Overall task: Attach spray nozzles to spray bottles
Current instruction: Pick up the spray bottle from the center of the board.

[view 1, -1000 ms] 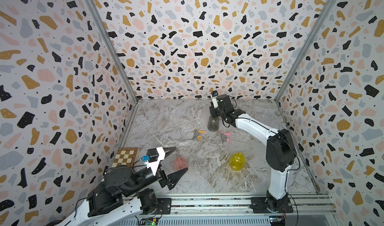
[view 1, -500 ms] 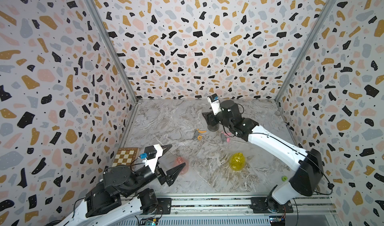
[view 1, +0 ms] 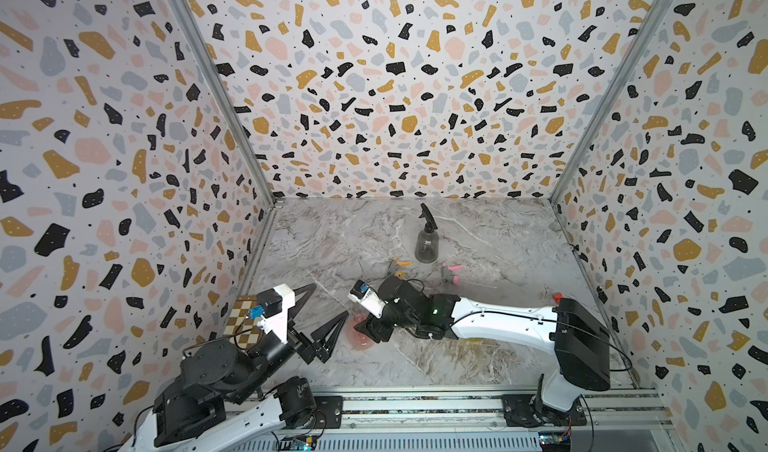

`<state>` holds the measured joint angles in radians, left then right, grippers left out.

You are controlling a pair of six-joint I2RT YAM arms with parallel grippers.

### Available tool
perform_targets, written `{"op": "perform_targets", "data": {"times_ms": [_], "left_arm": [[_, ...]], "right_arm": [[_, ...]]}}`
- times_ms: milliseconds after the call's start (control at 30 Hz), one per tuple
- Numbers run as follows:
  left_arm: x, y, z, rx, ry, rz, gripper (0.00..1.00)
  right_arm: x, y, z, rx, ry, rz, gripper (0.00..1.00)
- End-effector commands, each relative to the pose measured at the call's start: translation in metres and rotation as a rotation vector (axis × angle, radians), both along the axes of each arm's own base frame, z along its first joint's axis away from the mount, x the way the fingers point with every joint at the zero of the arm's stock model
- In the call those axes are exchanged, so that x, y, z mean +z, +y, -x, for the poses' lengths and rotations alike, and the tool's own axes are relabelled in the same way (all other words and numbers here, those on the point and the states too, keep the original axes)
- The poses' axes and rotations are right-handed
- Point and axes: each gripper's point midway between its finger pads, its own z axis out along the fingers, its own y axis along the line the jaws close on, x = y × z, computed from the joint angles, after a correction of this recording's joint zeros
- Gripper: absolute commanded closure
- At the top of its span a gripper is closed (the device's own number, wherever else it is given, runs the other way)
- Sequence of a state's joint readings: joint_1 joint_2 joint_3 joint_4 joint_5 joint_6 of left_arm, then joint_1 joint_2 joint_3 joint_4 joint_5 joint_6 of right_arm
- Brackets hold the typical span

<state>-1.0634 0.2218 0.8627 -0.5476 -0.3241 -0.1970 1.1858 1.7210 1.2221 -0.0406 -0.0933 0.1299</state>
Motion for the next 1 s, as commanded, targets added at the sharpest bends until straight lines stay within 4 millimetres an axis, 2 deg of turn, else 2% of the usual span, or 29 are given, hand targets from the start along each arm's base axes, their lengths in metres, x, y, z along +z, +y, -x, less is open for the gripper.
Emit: {"op": "perform_targets", "data": {"times_ms": [0,233,433,567,633,733,833,967], "left_arm": [[0.009,0.005,0.001,0.01,-0.007,0.032,0.01],[0.007,0.003,0.001,0.004,-0.004,0.025,0.01],[0.006,0.003,0.001,0.004,-0.003,0.022,0.01],[0.007,0.003,0.001,0.002,-0.006,0.024,0.01],[0.007,0.002,0.001,0.002,-0.007,0.02,0.01],[0.007,-0.001,0.001,-0.008,-0.007,0.015,0.01],[0.007,-0.008,0.002,-0.036,-0.005,0.007,0.01],[0.004,-0.028,0.007,-0.122,0.004,-0.025,0.01]], "right_arm": [[0.029,0.012,-0.011,-0.034,-0.036,-0.085,0.37],[0.009,0.019,-0.014,-0.038,-0.017,-0.06,0.51],[-0.001,0.02,-0.008,-0.021,-0.001,-0.047,0.63],[-0.002,0.02,-0.003,-0.011,0.01,-0.049,0.78],[0.005,0.017,-0.003,-0.018,0.002,-0.058,0.86],[0.026,0.007,-0.005,-0.036,-0.02,-0.087,0.99],[0.054,-0.013,0.0,-0.049,-0.029,-0.122,1.0],[0.082,-0.06,0.018,-0.062,-0.011,-0.131,1.0]]}}
